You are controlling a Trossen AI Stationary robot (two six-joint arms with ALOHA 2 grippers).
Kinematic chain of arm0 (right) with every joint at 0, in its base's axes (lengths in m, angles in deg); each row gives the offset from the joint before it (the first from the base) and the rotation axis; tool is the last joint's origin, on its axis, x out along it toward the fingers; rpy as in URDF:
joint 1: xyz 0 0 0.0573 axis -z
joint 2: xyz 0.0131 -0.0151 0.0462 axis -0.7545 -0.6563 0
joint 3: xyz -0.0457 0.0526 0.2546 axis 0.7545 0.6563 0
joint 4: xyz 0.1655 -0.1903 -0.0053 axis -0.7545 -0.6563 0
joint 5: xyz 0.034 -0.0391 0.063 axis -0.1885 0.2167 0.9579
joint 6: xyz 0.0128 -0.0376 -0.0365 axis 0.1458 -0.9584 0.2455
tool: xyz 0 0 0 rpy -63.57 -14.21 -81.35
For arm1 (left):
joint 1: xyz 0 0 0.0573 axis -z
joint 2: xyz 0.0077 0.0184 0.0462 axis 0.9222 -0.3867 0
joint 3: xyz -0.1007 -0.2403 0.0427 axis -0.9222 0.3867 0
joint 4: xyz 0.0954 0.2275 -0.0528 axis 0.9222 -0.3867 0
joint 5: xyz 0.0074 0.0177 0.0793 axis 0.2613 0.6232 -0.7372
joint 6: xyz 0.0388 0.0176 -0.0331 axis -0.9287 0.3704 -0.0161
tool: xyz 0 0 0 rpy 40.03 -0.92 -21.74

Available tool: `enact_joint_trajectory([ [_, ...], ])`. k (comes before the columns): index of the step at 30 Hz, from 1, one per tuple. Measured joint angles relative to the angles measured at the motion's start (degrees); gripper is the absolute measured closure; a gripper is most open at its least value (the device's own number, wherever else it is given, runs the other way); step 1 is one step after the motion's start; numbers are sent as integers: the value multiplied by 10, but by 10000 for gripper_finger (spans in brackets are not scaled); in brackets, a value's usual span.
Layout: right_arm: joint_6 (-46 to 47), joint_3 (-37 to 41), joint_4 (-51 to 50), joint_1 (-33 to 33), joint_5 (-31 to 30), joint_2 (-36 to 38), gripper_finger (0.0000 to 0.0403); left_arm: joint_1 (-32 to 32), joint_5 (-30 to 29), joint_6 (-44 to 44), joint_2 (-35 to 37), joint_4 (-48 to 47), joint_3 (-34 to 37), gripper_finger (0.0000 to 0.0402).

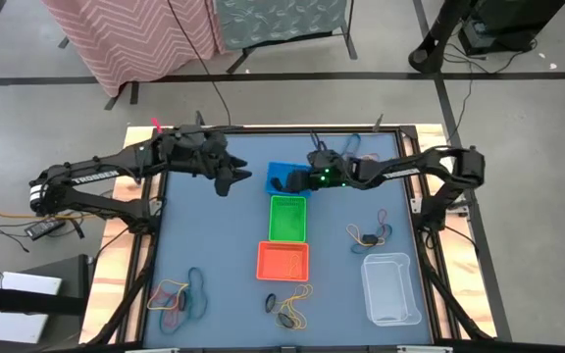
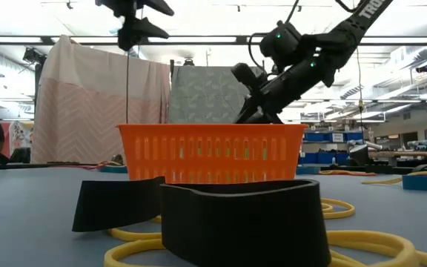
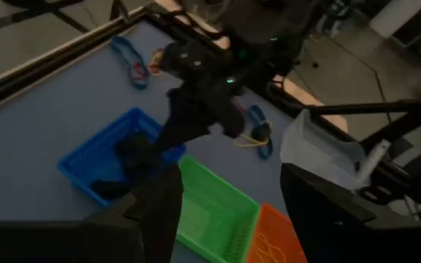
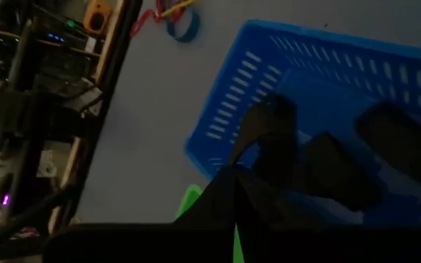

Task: Sort rubber bands into baskets
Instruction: Put the black rubber band into the blue bin

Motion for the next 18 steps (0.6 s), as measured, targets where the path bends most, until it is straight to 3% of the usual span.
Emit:
enact_joint_trajectory([
  [7, -59, 0, -16, 2, -6, 17, 323, 36, -48, 14, 15, -48, 0, 169],
  [13, -106, 0, -76, 3, -1, 33, 236, 61, -73, 17, 15, -54, 0, 169],
  [18, -122, 0, -35, 3, 75, 54, 170, 68, -78, 17, 15, -51, 0, 170],
])
